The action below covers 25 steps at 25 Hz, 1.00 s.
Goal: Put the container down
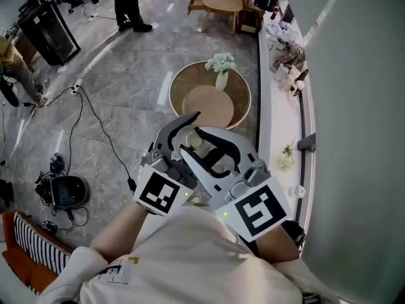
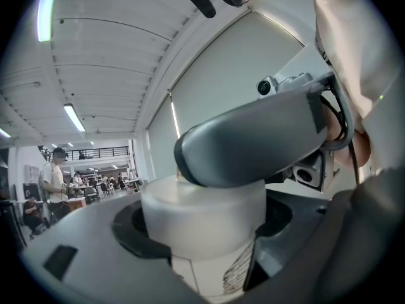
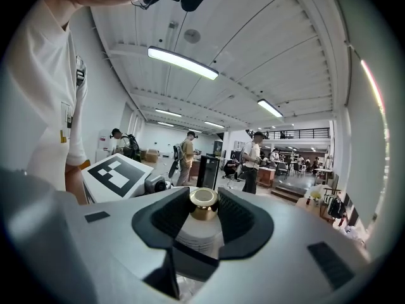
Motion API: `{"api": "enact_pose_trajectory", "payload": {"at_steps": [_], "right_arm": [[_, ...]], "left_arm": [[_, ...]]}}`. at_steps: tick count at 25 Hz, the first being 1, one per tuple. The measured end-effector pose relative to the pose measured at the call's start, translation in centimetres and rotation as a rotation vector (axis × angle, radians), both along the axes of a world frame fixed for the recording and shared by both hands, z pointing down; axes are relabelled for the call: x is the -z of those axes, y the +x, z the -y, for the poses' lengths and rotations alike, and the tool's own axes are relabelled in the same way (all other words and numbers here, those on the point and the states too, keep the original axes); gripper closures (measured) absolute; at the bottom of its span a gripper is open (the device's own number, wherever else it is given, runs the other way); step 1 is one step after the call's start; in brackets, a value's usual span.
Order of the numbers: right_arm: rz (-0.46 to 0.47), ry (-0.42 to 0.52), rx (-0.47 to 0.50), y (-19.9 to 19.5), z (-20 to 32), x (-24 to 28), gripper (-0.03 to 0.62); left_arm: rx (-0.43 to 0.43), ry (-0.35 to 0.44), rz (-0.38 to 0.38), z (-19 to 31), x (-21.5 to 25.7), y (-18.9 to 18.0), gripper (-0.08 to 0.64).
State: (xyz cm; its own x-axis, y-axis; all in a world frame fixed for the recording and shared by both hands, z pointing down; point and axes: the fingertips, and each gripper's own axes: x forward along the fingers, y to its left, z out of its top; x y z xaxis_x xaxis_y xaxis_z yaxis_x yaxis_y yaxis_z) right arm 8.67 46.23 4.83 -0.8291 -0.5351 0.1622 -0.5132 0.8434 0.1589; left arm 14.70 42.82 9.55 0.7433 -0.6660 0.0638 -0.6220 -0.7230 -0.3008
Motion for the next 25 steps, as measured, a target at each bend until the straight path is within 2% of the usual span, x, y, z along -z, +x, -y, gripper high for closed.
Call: {"api": "enact_pose_trajectory", "payload": {"at_steps": [9, 16, 25], "right_arm": [[-0.011, 0.000, -0.006, 1.1, 2.6, -1.8, 0.457], [-0.014, 0.016, 0.008, -0.5, 5.5, -2.9, 0.457], [-0.006, -0.034, 0.007, -4.2, 12.0, -4.7, 0.456]], "left_arm": [[-0.004, 0.015, -0.011, 2.6, -1.5, 1.1, 0.204], [0.003, 0.016, -0.005, 5.6, -2.7, -0.5, 0.204], [0.011, -0.017, -0.009, 11.9, -4.6, -4.3, 0.204]]}}
